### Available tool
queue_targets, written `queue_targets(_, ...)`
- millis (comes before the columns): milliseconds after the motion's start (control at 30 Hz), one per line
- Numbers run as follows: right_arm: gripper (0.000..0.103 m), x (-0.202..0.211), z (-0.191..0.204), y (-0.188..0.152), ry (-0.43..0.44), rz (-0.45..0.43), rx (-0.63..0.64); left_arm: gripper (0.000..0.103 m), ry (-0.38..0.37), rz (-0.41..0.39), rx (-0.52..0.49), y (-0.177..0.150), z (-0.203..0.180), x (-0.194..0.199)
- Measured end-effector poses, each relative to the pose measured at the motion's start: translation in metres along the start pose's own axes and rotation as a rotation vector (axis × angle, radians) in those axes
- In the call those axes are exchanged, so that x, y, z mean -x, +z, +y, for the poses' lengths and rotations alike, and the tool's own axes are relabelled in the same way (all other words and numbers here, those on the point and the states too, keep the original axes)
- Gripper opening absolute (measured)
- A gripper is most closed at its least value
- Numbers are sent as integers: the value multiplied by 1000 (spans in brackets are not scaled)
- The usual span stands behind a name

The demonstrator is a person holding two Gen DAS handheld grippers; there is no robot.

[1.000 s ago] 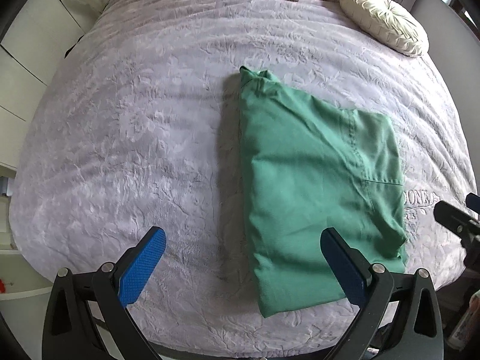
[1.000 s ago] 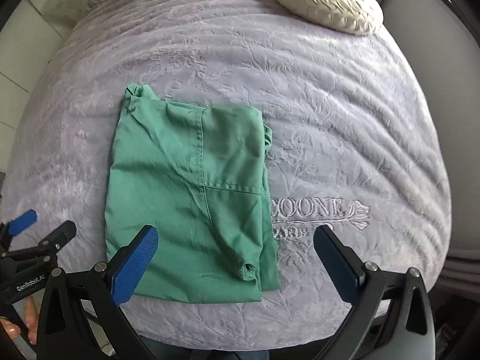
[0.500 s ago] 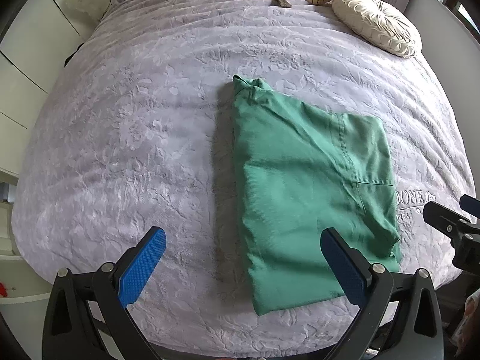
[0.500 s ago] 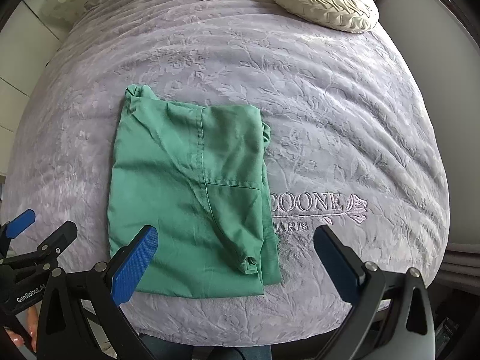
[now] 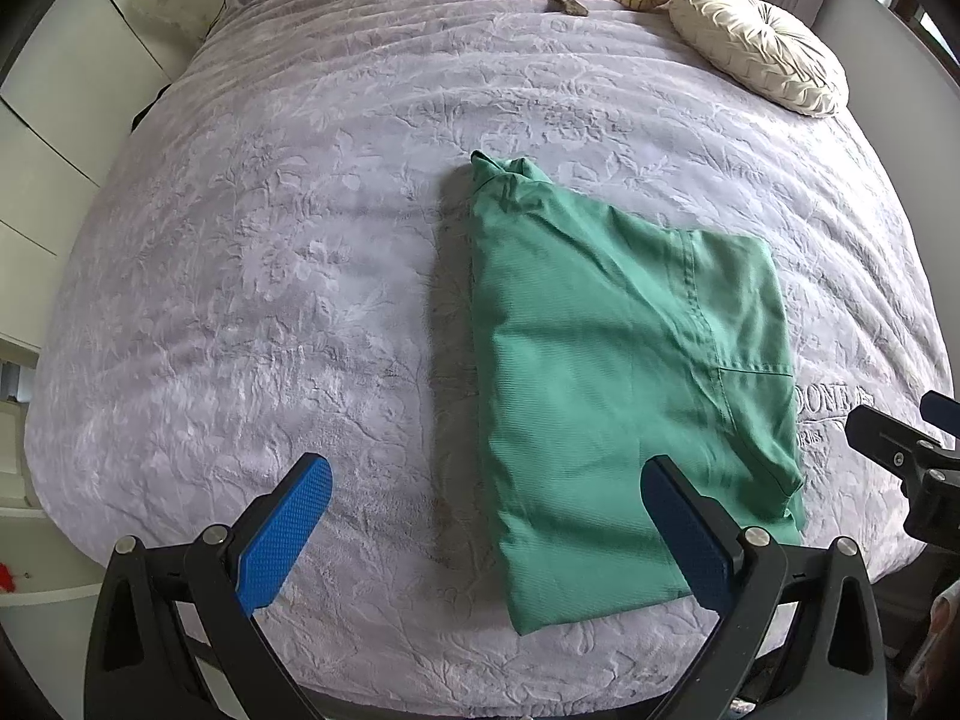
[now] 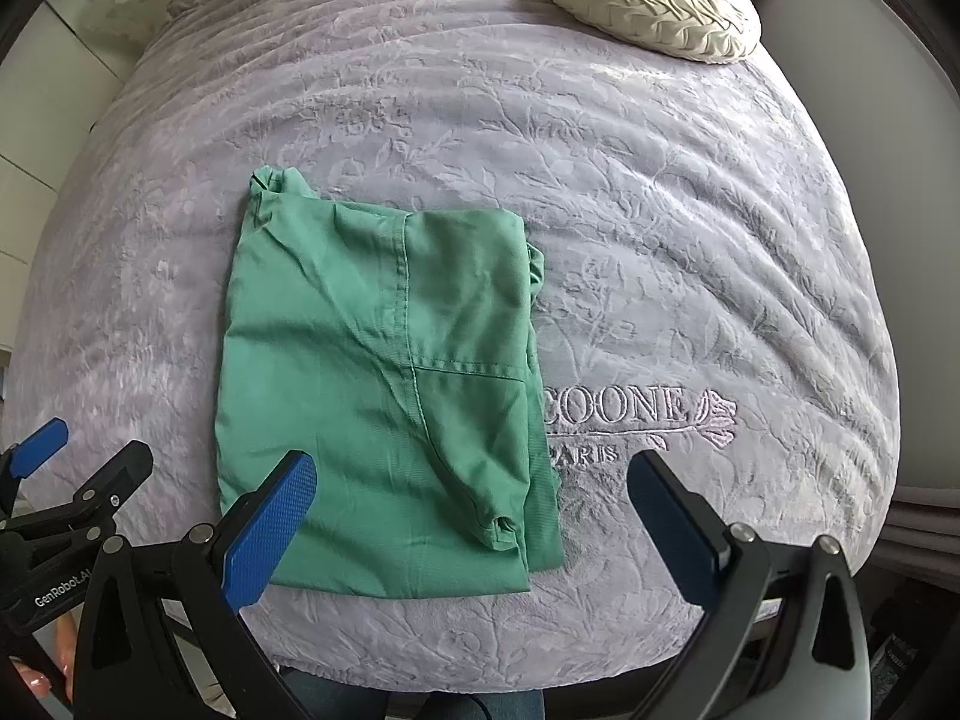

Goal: Fold large clothes

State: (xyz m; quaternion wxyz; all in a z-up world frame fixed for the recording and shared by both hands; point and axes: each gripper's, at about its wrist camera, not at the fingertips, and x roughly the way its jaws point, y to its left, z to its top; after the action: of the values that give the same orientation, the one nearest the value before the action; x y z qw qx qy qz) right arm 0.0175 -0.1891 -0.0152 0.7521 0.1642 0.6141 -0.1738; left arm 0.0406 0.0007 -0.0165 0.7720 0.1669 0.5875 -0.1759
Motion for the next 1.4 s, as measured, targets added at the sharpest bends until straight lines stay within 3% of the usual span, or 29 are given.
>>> queue_targets(1400,103,-7,0,2,5,22,7,103,-3,9,-4,3,-5,-4)
